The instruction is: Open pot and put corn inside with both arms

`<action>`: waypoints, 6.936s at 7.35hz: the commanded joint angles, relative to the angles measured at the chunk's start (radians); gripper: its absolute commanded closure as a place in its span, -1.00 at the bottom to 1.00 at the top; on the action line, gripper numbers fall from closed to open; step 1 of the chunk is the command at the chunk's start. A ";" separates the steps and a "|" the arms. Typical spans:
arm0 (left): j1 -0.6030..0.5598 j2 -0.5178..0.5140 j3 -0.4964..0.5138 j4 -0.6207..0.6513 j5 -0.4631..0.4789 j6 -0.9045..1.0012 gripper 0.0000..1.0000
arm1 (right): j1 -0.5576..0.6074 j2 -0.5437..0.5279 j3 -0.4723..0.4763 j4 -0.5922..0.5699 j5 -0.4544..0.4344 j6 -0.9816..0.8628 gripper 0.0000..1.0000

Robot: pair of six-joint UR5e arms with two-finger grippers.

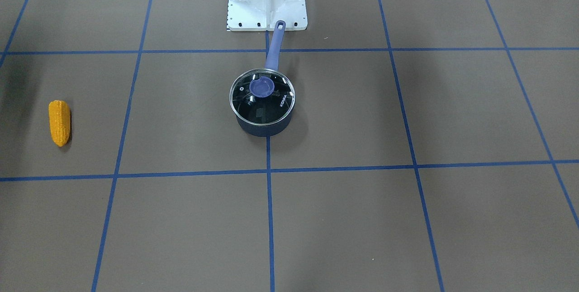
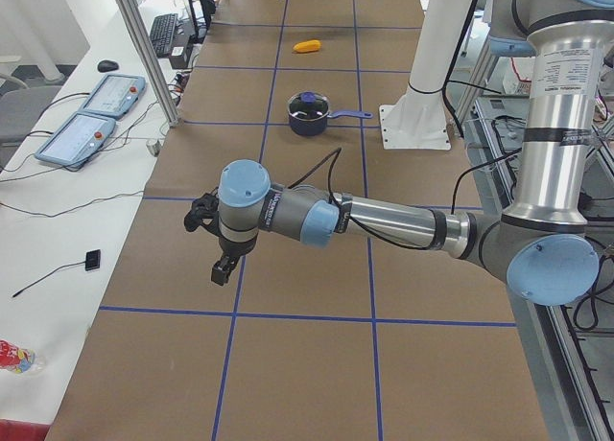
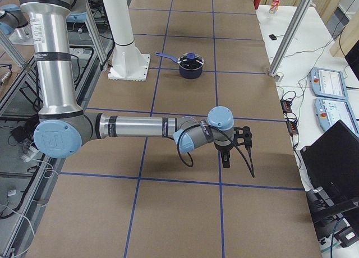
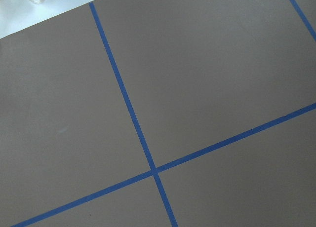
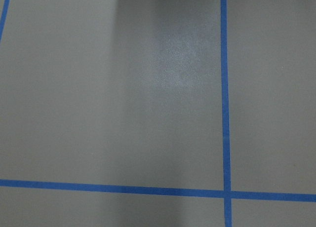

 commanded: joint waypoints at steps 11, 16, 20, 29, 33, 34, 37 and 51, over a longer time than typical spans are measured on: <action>0.494 -0.082 -0.375 0.002 0.041 -0.858 -0.96 | -0.279 -0.011 0.074 0.116 -0.041 0.358 -1.00; 0.876 -0.422 -0.521 0.394 0.300 -1.233 -0.96 | -0.391 -0.139 0.198 0.121 -0.041 0.362 -1.00; 1.086 -0.567 -0.440 0.409 0.462 -1.420 -0.96 | -0.489 -0.144 0.201 0.143 -0.144 0.408 -1.00; 1.135 -0.787 -0.172 0.377 0.523 -1.480 -0.96 | -0.537 -0.130 0.086 0.222 -0.210 0.395 -0.39; 1.134 -0.793 -0.098 0.288 0.523 -1.482 -0.96 | -0.552 -0.107 0.086 0.224 -0.238 0.406 0.81; 1.134 -0.796 -0.069 0.262 0.525 -1.482 -0.96 | -0.551 -0.103 0.099 0.222 -0.227 0.408 0.79; 1.132 -0.843 0.017 0.234 0.532 -1.488 -0.96 | -0.458 -0.072 0.135 0.208 -0.122 0.408 0.78; 1.114 -0.880 0.118 0.217 0.554 -1.465 -0.28 | -0.347 0.008 0.162 0.075 -0.018 0.403 0.77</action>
